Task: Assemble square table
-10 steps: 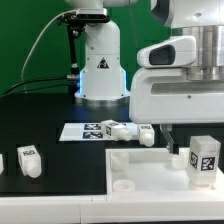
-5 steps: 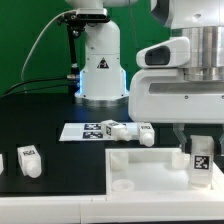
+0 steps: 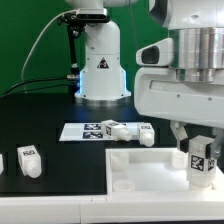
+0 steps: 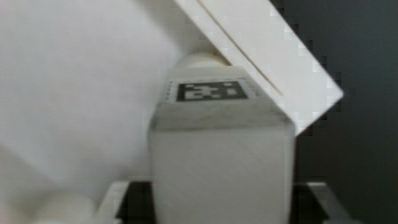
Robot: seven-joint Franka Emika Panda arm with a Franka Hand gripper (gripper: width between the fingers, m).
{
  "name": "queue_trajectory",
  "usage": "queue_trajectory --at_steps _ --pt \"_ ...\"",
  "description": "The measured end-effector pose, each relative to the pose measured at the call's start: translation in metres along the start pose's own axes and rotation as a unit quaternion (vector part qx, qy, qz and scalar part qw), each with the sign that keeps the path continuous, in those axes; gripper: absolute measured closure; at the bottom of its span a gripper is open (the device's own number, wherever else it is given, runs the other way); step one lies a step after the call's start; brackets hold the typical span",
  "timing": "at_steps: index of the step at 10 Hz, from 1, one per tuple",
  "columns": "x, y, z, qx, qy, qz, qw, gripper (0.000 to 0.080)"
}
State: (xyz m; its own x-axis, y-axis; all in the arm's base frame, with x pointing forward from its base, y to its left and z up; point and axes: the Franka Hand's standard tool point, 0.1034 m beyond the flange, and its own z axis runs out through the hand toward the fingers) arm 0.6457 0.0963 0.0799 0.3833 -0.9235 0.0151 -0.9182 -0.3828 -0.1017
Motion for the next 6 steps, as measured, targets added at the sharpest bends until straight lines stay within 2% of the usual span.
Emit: queue_trajectory --at_steps 2,3,6 --pt "-0.0009 0.0028 -0.0004 -0.007 -0.008 0.15 0.989 0.0514" --pt "-0.0003 0.004 0.0 -0.007 -0.012 0.181 0.983 0.0514" --pt "-0.0012 0.0043 0.0003 -0.009 -0.013 0.159 0.987 0.0514"
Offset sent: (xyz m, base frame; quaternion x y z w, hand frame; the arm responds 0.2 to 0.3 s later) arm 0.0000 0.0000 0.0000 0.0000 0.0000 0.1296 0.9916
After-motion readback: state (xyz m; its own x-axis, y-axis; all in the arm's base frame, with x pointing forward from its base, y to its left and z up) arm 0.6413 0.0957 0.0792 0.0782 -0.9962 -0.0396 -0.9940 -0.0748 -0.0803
